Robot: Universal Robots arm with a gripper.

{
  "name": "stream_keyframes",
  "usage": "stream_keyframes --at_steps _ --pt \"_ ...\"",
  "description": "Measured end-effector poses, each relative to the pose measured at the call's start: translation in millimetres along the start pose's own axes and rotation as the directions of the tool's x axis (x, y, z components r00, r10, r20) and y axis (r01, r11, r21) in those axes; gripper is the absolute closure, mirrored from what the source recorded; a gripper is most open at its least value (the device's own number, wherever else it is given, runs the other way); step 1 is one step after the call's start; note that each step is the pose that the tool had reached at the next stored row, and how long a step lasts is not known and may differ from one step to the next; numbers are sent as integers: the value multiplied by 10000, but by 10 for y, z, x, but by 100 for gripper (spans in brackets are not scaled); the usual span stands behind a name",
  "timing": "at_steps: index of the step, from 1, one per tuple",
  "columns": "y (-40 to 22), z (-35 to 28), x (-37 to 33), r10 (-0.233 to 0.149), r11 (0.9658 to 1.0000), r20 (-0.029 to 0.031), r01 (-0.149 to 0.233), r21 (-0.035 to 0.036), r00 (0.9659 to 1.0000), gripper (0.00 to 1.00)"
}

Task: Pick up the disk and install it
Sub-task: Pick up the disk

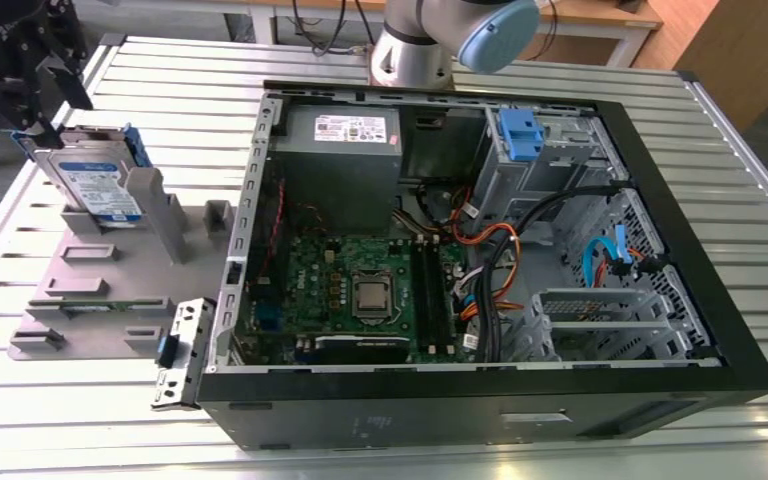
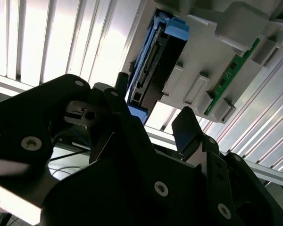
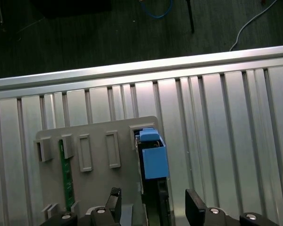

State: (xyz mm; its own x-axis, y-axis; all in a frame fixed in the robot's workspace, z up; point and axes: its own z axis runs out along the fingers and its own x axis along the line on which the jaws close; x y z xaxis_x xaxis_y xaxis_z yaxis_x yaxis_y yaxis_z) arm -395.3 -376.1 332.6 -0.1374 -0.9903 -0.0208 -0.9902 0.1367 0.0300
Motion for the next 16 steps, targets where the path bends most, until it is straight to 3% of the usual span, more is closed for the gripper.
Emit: stream_keyframes --at_steps 12,16 --pt "-2 92 2 -1 10000 4 1 37 10000 36" --pt "5 148 4 -2 10000 12 1 94 10000 36"
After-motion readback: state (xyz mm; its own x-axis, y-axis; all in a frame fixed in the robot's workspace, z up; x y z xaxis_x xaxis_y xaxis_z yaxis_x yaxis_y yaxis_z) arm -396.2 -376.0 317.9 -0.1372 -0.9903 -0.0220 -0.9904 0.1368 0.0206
